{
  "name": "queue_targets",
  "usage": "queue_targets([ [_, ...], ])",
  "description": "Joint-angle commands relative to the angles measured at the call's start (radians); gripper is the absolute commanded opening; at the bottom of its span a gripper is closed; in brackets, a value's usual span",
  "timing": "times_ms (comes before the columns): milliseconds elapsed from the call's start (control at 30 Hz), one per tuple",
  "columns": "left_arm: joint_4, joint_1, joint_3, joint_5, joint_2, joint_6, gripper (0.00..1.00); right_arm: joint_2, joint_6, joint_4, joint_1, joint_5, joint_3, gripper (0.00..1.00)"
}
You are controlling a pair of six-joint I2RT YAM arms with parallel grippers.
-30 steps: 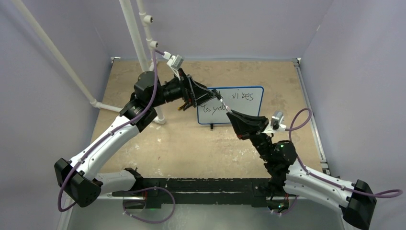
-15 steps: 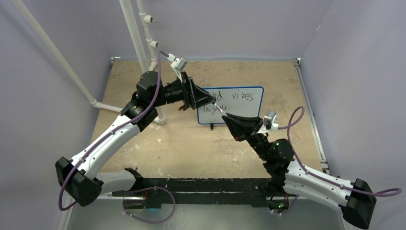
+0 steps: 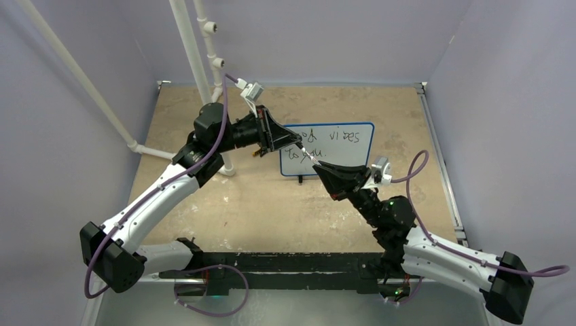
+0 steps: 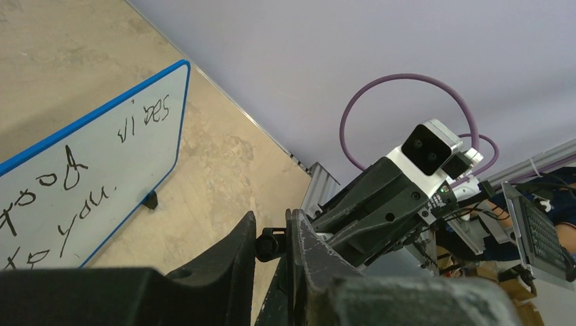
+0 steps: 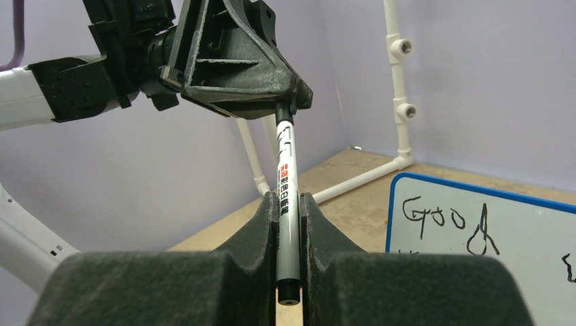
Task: Write a sentence on the whiteboard
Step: Close the whiteboard marker at the center of the board.
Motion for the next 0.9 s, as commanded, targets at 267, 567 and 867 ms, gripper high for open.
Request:
queue_targets([
  [267,0.001,-0.005,-0.105,0.143,-0.011,-0.017,0.0,0.019,-0.065,0.132,-0.004,0.059,0.024,0.0],
  [567,-0.026,-0.038,-0.191,0.187,-0.021,0.01,0.0,0.079,-0.079,0.213,-0.004,0.055,0.042,0.0],
  [867,-0.038,-0.086,-0.244,0.212,-0.029,0.032,0.0,0.086,-0.074,0.235,-0.004,0.049,0.05,0.0],
])
